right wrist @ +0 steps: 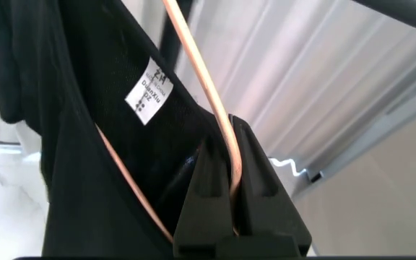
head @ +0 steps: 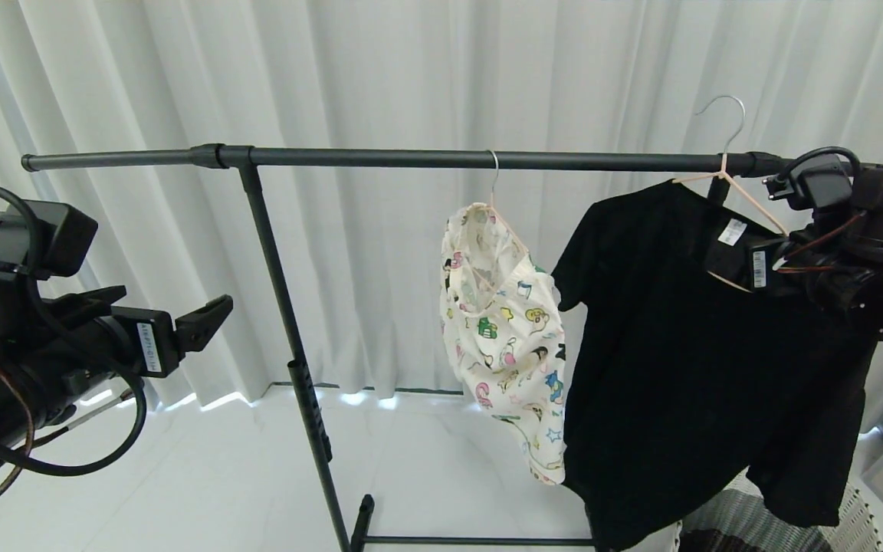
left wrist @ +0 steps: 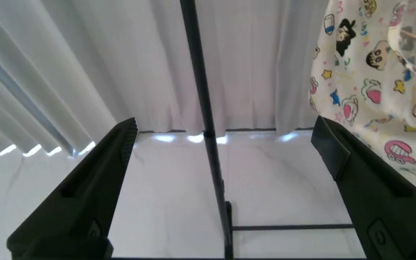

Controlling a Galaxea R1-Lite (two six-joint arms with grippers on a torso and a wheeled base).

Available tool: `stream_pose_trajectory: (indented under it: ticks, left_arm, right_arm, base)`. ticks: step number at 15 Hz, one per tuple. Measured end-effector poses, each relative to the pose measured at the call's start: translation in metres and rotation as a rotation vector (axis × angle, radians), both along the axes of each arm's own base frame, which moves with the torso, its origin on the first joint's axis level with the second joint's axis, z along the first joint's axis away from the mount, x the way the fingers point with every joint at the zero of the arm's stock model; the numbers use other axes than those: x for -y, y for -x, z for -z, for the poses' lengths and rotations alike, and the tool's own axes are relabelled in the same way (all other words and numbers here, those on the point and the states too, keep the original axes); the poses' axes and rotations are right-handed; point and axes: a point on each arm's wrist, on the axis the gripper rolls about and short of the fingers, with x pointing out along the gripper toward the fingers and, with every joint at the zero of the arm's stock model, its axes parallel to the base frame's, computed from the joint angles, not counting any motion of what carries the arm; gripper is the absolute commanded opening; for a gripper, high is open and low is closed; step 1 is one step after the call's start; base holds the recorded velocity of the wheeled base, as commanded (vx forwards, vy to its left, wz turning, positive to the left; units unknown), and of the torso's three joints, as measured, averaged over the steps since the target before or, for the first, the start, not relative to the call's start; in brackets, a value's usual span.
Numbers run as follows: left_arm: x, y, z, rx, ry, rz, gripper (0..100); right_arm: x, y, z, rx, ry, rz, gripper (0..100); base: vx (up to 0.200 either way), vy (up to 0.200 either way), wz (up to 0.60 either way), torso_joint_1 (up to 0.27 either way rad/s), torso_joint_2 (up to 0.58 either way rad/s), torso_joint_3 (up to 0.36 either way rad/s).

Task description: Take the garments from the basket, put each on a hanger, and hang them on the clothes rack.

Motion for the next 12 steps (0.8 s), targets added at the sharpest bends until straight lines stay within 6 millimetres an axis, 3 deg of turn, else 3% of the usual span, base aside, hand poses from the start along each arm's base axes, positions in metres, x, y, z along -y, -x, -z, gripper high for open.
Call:
stream_pose_trajectory:
  ticks: [6, 12]
  left_arm:
    - [0.003, 0.001, 0.001, -0.003, -0.001, 0.015, 100]
    - [0.004, 0.003, 0.007, -0.025, -0.004, 0.022, 100]
  right_arm:
    - [-0.008, -0.008, 0.013, -0.042, 0.013, -0.018, 0]
    - [-0.015, -0.030, 0.035, -0.097, 0.026, -0.020, 0]
  base:
    - [0.000, 0.000, 0.00, 0.000, 0.00, 0.000]
    - [0.000, 0.000, 0.00, 0.000, 0.00, 0.000]
